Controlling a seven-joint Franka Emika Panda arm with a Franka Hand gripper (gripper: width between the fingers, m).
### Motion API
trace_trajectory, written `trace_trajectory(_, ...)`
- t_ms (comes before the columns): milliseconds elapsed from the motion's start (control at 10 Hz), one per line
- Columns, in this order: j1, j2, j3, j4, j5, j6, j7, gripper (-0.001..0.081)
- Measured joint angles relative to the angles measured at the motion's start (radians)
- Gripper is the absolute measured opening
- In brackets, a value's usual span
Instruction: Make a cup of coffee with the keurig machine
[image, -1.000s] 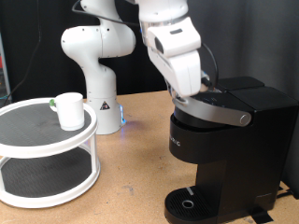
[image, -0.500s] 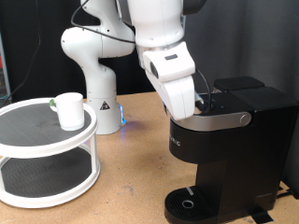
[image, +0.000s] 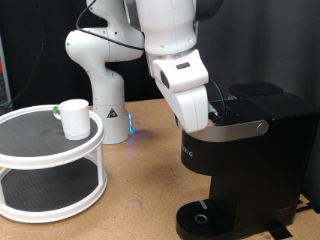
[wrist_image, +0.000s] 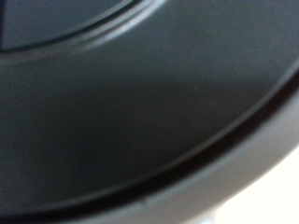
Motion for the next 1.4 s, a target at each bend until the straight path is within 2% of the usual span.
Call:
trace_trajectory(200, -0.001, 0.000, -0.002, 0.001, 0.018, 0.000, -0.036, 0.0002)
trace_trajectory(600, -0.006, -0.021, -0.019, 0.012, 0.119, -0.007, -0.118, 0.0002)
trace_trajectory(800, -0.006, -0.037, -0.024, 0.028, 0.136, -0.041, -0.127, 0.0002)
trace_trajectory(1100, -0.010, -0.055, -0.043, 0.079, 0.190, -0.137, -0.154, 0.0002)
trace_trajectory(1200, -0.010, -0.054, -0.043, 0.076, 0.189, -0.135, -0.154, 0.0002)
trace_trajectory(1400, -0.014, -0.069, -0.056, 0.054, 0.192, -0.153, -0.267, 0.0002)
